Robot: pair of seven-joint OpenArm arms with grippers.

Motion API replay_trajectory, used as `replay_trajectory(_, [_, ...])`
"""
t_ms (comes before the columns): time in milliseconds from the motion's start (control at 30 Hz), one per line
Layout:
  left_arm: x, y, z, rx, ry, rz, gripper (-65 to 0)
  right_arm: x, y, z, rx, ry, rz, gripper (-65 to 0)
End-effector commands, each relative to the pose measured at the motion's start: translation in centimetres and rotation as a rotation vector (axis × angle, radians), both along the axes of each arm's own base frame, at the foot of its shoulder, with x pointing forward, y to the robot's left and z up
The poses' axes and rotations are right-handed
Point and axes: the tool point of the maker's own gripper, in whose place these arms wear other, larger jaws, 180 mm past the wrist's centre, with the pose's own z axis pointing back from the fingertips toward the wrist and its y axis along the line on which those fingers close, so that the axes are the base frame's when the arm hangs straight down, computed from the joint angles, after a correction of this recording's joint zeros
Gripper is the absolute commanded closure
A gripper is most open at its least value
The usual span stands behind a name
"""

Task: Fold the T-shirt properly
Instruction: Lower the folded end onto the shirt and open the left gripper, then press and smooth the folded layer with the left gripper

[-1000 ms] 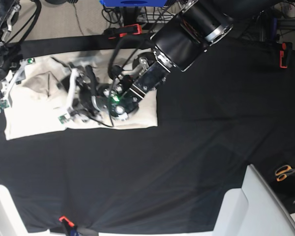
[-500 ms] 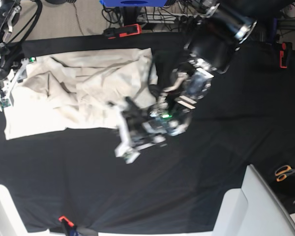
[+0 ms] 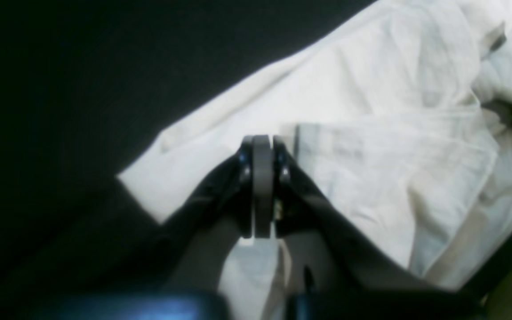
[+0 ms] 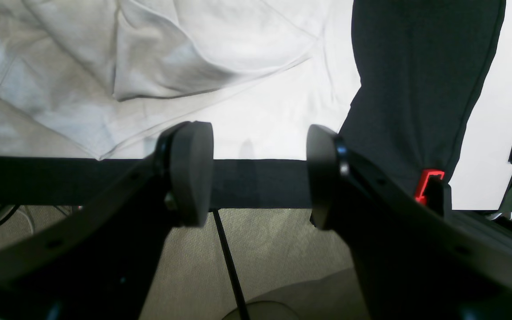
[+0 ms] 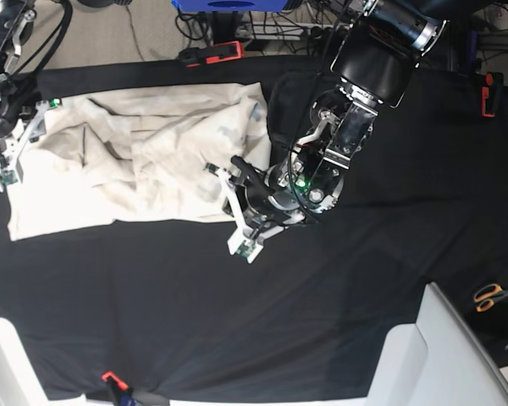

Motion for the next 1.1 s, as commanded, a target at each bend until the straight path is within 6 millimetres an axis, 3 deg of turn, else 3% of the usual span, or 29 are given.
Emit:
replay_trajectory(0, [0.9, -0.5, 0.9, -0.021, -0.032, 0.000, 0.0, 0.7, -0.4, 0.9, -0.016, -0.033, 0.005, -32.1])
replay_trajectory(200, [0.3, -0.5, -0.6, -0.008, 0.013, 0.004, 0.0, 0.6, -0.4, 0.8, -0.016, -0.032, 0.005, -32.1])
replay_trajectory(567, [-0.8, -2.8, -0.5, -0.055, 0.036, -0.010, 0.0, 0.7, -0.4, 0.9, -0.016, -0.033, 0.005, -32.1])
replay_trajectory(1067, [-3.6, -3.7, -1.9, -0.075, 0.094, -0.013, 0.0, 0.7, -0.4, 0.9, -0.016, -0.035, 0.005, -32.1])
